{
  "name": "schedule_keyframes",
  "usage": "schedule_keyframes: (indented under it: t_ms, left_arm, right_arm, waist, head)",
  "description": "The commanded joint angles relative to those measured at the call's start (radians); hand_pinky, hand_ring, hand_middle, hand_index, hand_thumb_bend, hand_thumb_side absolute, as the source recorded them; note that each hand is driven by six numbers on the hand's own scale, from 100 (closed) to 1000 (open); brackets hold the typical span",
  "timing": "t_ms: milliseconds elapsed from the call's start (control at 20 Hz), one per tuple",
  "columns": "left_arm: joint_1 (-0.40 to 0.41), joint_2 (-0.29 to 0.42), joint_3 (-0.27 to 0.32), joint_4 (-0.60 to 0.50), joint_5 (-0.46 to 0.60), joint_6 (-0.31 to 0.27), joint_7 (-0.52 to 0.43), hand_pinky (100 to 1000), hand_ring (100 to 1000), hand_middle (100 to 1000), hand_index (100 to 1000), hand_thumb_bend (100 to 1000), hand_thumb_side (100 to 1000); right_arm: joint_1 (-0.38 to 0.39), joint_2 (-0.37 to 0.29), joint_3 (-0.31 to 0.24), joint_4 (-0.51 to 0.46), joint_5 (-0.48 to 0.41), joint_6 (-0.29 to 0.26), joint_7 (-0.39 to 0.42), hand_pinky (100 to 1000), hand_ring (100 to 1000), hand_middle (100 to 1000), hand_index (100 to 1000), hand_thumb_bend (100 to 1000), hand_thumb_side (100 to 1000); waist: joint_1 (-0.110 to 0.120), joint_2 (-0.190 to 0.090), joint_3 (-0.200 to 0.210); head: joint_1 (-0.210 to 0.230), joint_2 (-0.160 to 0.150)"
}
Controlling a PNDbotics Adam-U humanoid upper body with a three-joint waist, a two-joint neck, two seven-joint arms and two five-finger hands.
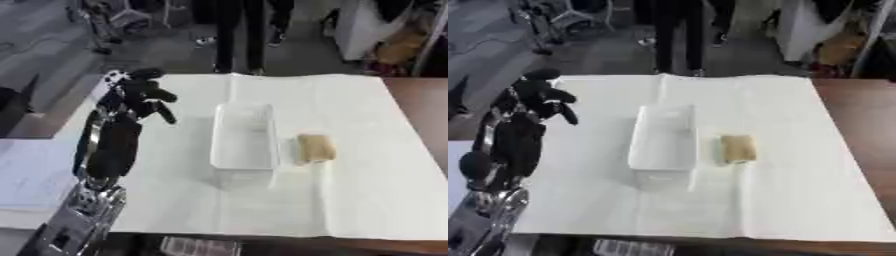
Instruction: Pick up objects on the table and place them in the box.
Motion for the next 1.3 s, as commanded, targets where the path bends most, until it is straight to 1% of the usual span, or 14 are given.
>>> schedule_keyframes:
  t_ms: [50, 200, 350, 400, 450, 600, 700, 750, 900, 950, 1050, 1150, 1200, 1300]
  left_arm:
    - [-0.008, 0.027, 0.011, -0.019, 0.005, -0.003, -0.002, 419, 646, 776, 736, 692, 774]
    - [-0.012, 0.027, 0.014, -0.019, 0.004, -0.002, 0.001, 420, 646, 776, 736, 693, 772]
    - [-0.016, 0.029, 0.018, -0.019, 0.005, -0.002, 0.006, 421, 646, 776, 736, 697, 769]
    - [-0.016, 0.03, 0.018, -0.019, 0.006, -0.002, 0.006, 421, 646, 776, 736, 697, 769]
    - [-0.016, 0.031, 0.018, -0.019, 0.006, -0.002, 0.006, 421, 646, 776, 736, 696, 770]
    - [-0.015, 0.034, 0.016, -0.019, 0.007, 0.0, 0.004, 421, 646, 776, 736, 696, 770]
    - [-0.014, 0.036, 0.014, -0.019, 0.007, 0.001, 0.002, 421, 646, 776, 736, 695, 770]
    - [-0.013, 0.037, 0.014, -0.019, 0.008, 0.001, 0.001, 422, 646, 776, 736, 695, 770]
    - [-0.01, 0.039, 0.012, -0.019, 0.01, 0.003, -0.001, 421, 647, 776, 736, 694, 771]
    - [-0.009, 0.04, 0.011, -0.019, 0.01, 0.005, -0.002, 421, 647, 776, 736, 694, 772]
    - [-0.008, 0.042, 0.009, -0.019, 0.011, 0.007, -0.005, 421, 647, 776, 736, 694, 772]
    - [-0.007, 0.044, 0.008, -0.019, 0.013, 0.009, -0.006, 421, 647, 776, 736, 692, 770]
    - [-0.006, 0.045, 0.008, -0.019, 0.013, 0.009, -0.007, 421, 647, 776, 736, 693, 774]
    - [-0.004, 0.047, 0.006, -0.019, 0.013, 0.011, -0.008, 420, 647, 776, 736, 693, 774]
  right_arm:
    - [-0.013, -0.008, -0.005, -0.013, 0.001, 0.006, -0.003, 482, 562, 567, 680, 261, 1000]
    - [-0.007, -0.017, -0.007, -0.013, 0.008, 0.034, -0.005, 482, 561, 566, 685, 259, 1000]
    - [-0.005, -0.052, -0.009, -0.001, 0.035, 0.081, -0.003, 484, 564, 571, 694, 259, 1000]
    - [-0.012, -0.069, -0.008, 0.011, 0.052, 0.093, -0.001, 484, 564, 570, 694, 259, 1000]
    - [-0.021, -0.085, -0.005, 0.028, 0.069, 0.101, 0.002, 514, 578, 579, 699, 274, 1000]
    - [-0.065, -0.131, 0.013, 0.113, 0.127, 0.117, 0.021, 549, 597, 594, 717, 296, 1000]
    - [-0.099, -0.157, 0.028, 0.172, 0.174, 0.119, 0.036, 562, 608, 609, 732, 309, 1000]
    - [-0.116, -0.167, 0.036, 0.199, 0.198, 0.118, 0.042, 615, 627, 618, 734, 325, 1000]
    - [-0.191, -0.215, 0.066, 0.288, 0.298, 0.119, 0.067, 675, 656, 638, 729, 354, 1000]
    - [-0.217, -0.23, 0.078, 0.318, 0.332, 0.116, 0.076, 683, 662, 646, 725, 330, 1000]
    - [-0.27, -0.256, 0.105, 0.386, 0.396, 0.107, 0.1, 692, 672, 662, 721, 368, 1000]
    - [-0.321, -0.277, 0.13, 0.456, 0.46, 0.09, 0.131, 710, 687, 684, 718, 407, 1000]
    - [-0.348, -0.287, 0.144, 0.494, 0.495, 0.078, 0.152, 722, 697, 697, 718, 457, 1000]
    - [-0.405, -0.305, 0.171, 0.575, 0.572, 0.048, 0.198, 744, 717, 718, 713, 474, 1000]
  waist:
    - [-0.001, -0.008, 0.002]
    - [-0.004, -0.005, 0.005]
    - [-0.009, -0.005, 0.012]
    - [-0.01, -0.005, 0.013]
    - [-0.012, -0.006, 0.015]
    - [-0.015, -0.009, 0.02]
    - [-0.016, -0.012, 0.022]
    - [-0.016, -0.014, 0.023]
    - [-0.019, -0.02, 0.025]
    - [-0.02, -0.021, 0.026]
    - [-0.023, -0.024, 0.03]
    - [-0.025, -0.027, 0.034]
    - [-0.026, -0.028, 0.035]
    - [-0.029, -0.03, 0.036]
  head:
    - [0.001, -0.001]
    - [0.008, 0.003]
    - [-0.009, 0.016]
    - [-0.016, 0.017]
    - [-0.022, 0.018]
    - [-0.03, 0.015]
    - [-0.036, 0.015]
    - [-0.039, 0.015]
    - [-0.047, 0.012]
    - [-0.05, 0.01]
    - [-0.054, 0.006]
    - [-0.054, 0.0]
    - [-0.054, -0.002]
    - [-0.055, -0.004]
